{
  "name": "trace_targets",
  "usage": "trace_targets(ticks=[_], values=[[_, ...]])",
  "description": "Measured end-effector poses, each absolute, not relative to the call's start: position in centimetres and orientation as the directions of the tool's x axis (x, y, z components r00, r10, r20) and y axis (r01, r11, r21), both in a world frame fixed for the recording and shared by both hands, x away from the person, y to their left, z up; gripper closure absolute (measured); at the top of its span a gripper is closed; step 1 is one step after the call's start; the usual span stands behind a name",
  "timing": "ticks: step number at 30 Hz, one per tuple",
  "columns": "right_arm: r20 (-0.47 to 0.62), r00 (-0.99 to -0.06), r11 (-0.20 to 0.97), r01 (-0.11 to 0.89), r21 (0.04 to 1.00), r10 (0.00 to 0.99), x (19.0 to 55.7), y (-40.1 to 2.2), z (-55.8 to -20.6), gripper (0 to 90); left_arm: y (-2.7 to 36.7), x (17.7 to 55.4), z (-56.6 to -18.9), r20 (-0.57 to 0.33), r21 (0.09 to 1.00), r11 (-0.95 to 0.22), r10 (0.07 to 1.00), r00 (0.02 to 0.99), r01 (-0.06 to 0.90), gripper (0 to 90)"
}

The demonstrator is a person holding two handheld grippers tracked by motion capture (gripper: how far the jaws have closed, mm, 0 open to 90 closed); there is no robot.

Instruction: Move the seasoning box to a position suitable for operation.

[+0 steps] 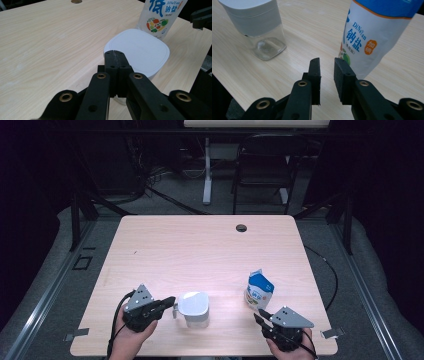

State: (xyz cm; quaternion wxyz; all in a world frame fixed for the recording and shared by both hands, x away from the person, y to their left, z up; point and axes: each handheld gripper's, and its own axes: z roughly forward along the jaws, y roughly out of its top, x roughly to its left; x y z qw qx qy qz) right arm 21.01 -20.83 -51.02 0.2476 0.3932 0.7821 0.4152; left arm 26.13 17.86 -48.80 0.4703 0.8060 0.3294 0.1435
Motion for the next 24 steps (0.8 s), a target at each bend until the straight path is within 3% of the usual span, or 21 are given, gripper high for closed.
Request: trace_targets(ticks=[24], values=[[-0.077, -0.608, 0.385, 0.395, 0.834, 0.790, 22.4, -19.0, -50.3, 79.2, 15.9, 27.5, -48.2, -0.057, 0.796, -0.433, 0.643, 0.764, 0.424, 90.0]])
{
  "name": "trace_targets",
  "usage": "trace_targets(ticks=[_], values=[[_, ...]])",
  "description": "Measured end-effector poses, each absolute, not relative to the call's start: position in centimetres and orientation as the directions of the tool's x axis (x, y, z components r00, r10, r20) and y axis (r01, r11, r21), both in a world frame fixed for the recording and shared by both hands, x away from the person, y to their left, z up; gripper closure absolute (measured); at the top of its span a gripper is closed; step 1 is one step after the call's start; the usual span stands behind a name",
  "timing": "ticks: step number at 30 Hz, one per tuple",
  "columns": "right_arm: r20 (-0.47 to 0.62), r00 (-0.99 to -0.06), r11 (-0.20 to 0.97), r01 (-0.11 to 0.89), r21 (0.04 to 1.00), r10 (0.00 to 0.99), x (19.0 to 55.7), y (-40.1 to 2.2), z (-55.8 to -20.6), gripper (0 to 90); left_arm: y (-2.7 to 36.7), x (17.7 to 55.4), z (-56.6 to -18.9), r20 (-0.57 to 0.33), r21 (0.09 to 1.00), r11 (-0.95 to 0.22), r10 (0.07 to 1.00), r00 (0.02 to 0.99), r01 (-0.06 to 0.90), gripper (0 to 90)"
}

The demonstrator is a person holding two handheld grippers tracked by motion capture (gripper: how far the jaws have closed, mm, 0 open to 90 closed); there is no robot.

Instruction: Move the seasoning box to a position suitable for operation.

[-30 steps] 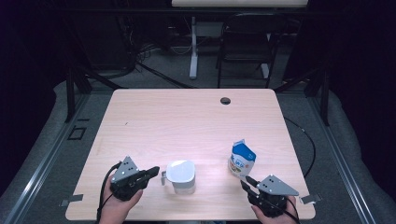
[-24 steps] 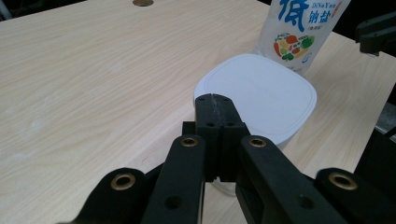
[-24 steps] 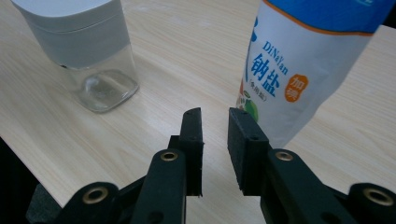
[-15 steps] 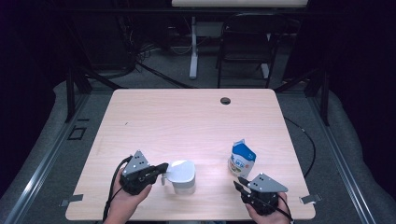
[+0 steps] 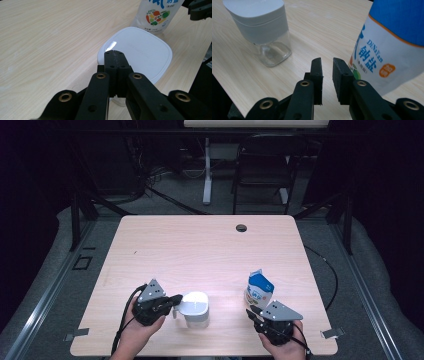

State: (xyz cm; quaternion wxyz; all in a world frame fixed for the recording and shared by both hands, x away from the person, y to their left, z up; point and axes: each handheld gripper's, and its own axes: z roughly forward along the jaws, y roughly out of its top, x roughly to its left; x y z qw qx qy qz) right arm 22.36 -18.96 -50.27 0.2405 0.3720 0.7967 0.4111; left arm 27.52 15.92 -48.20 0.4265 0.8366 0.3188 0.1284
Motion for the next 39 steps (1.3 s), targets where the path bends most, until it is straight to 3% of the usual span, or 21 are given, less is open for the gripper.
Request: trace_targets(ticks=[14, 28, 39], values=[[-0.073, -0.649, 0.392, 0.361, 0.846, 0.757, 24.6, -16.3, -49.1, 89.9, 15.6, 27.3, -48.0, -0.028, 0.787, -0.461, 0.638, 0.769, 0.411, 90.0], [-0.071, -0.670, 0.388, 0.338, 0.858, 0.739, 25.8, -14.7, -48.8, 90.0, 15.7, 27.2, -48.1, -0.032, 0.792, -0.452, 0.641, 0.767, 0.411, 90.0], [-0.071, -0.745, 0.447, 0.318, 0.836, 0.663, 26.9, -12.7, -48.3, 90.0, 15.7, 27.1, -48.2, -0.030, 0.797, -0.446, 0.646, 0.763, 0.409, 90.0]])
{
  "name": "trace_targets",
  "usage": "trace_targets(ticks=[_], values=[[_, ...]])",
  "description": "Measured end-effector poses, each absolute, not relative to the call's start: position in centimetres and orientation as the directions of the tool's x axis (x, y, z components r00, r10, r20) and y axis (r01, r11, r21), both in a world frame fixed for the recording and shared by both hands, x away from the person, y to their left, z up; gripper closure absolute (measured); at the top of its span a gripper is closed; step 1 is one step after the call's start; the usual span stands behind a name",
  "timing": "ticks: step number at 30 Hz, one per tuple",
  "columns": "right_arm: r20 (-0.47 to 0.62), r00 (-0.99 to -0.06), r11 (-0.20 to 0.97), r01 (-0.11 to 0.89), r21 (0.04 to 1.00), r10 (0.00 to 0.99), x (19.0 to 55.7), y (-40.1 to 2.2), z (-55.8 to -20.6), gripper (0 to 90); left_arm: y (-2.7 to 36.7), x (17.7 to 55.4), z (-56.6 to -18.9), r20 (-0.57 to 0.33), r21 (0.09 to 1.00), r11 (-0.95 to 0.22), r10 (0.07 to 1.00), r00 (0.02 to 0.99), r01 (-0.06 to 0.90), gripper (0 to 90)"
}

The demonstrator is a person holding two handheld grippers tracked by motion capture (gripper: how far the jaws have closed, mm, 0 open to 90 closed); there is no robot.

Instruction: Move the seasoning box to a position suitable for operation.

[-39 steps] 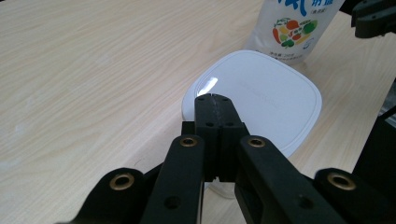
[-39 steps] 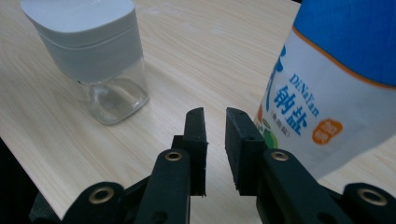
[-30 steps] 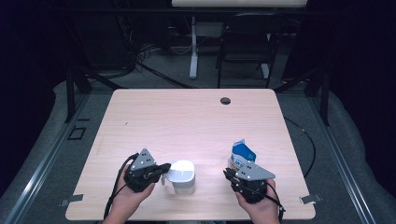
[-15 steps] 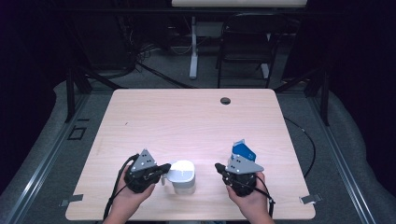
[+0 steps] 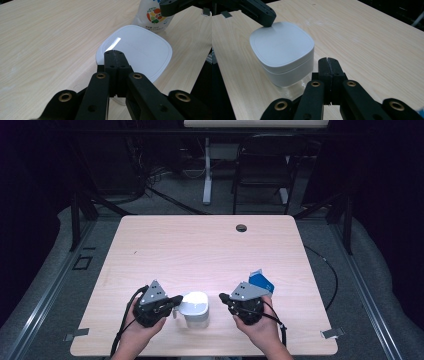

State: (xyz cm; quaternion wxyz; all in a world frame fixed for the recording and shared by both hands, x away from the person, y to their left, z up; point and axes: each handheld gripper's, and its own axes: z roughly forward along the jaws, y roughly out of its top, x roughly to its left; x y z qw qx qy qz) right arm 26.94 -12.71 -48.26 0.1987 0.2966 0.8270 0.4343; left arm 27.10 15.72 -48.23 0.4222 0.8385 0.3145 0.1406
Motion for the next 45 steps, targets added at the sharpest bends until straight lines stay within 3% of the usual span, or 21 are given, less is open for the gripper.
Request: trace_targets(ticks=[14, 45], values=[[-0.076, -0.801, 0.499, 0.292, 0.816, 0.594, 27.2, -11.4, -48.2, 90.0, 16.0, 26.9, -48.4, -0.034, 0.802, -0.432, 0.658, 0.753, 0.414, 90.0], [-0.046, -0.822, 0.506, 0.304, 0.808, 0.567, 26.4, -10.2, -50.1, 90.0, 16.2, 26.9, -48.5, -0.040, 0.803, -0.424, 0.664, 0.747, 0.420, 90.0]])
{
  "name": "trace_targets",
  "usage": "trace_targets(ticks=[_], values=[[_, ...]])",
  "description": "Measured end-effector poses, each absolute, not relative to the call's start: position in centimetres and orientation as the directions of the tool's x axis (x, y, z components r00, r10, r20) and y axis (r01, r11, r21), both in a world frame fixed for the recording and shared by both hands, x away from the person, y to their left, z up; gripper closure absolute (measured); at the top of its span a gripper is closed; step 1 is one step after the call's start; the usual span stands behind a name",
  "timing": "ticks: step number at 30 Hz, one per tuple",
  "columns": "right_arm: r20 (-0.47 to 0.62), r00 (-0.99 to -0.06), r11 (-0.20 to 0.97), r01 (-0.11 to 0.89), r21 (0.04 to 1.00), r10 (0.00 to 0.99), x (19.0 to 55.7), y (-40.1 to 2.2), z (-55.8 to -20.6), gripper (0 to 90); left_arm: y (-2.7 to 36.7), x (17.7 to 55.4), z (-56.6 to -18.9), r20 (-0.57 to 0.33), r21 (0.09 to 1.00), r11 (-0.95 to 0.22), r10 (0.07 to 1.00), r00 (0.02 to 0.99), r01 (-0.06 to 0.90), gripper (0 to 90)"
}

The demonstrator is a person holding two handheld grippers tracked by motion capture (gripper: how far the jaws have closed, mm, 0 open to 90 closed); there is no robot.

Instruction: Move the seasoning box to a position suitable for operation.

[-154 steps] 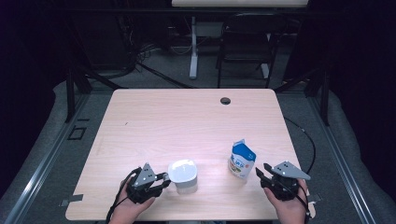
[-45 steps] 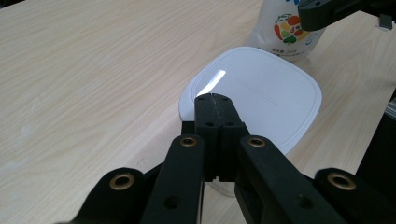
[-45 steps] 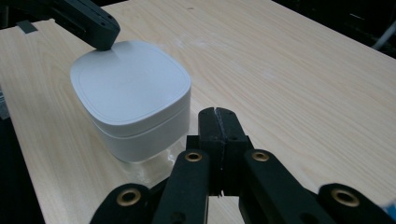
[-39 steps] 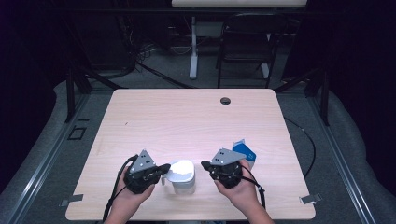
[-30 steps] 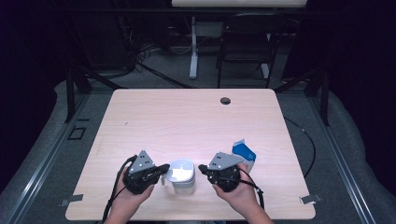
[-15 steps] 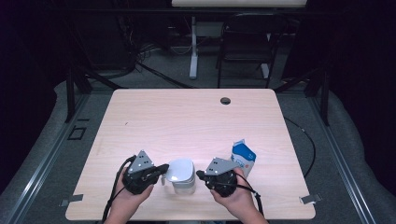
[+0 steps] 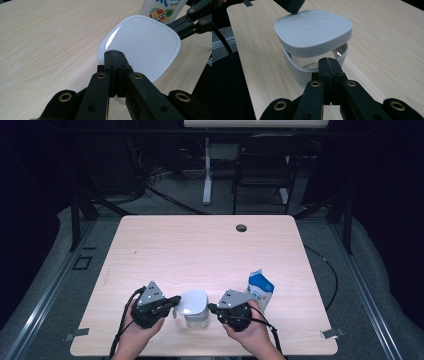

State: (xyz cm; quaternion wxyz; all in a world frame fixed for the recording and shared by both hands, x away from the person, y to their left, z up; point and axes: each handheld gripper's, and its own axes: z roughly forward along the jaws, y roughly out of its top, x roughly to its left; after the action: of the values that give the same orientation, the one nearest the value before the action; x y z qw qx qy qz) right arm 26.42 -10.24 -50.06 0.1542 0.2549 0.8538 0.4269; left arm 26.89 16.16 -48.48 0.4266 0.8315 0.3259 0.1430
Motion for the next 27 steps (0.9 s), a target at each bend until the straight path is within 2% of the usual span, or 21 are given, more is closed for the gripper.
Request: trace_targets(ticks=[27], values=[[-0.064, -0.823, 0.519, 0.293, 0.803, 0.564, 26.35, -9.84, -49.99, 90.0, 16.19, 26.84, -48.54, -0.037, 0.805, -0.423, 0.664, 0.747, 0.415, 90.0]])
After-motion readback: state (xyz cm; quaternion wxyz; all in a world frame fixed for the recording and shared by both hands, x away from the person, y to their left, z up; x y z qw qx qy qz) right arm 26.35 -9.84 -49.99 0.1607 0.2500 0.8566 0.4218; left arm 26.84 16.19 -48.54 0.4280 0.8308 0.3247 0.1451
